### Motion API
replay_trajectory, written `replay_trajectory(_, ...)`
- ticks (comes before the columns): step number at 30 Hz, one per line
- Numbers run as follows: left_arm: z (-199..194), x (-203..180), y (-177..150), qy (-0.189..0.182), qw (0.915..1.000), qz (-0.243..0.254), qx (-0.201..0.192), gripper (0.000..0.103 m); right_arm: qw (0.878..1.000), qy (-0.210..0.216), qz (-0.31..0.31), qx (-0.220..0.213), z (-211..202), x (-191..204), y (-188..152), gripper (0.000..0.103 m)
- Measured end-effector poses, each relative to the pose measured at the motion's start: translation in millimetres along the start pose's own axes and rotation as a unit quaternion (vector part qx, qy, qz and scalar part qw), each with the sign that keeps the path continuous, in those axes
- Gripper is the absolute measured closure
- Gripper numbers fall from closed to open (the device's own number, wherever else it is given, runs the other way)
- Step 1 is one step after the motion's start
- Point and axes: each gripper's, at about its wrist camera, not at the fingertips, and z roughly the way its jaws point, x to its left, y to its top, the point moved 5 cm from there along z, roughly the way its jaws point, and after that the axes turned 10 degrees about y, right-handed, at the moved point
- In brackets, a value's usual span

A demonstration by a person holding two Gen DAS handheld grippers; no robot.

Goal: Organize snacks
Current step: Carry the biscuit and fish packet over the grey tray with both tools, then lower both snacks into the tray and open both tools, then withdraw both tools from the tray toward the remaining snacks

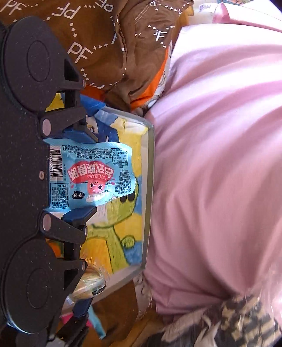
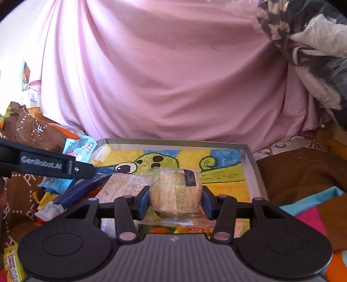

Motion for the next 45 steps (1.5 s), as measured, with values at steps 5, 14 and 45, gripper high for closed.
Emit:
replay_trajectory(5, 18.4, 2.9, 1.7, 0.010, 0.9999, -0.003, 0.009, 0.040, 1.000, 0.001, 0.001, 0.002, 13.7, 4.2, -0.5, 0.050)
replay_trajectory(14, 36.7, 4.2, -0.8, 0.020, 0.9996, -0.006, 0.019, 0.040, 1.000, 0.002, 0.004, 0.017, 25.0, 6.4, -9.2, 0.049)
replay_trajectory(45, -11.8, 16.6, 17.7, 0.066, 0.9955, -0.066, -0.020, 0.004, 0.999, 0.004, -0.013, -0.033, -29.6, 11.2, 8.8, 0.000)
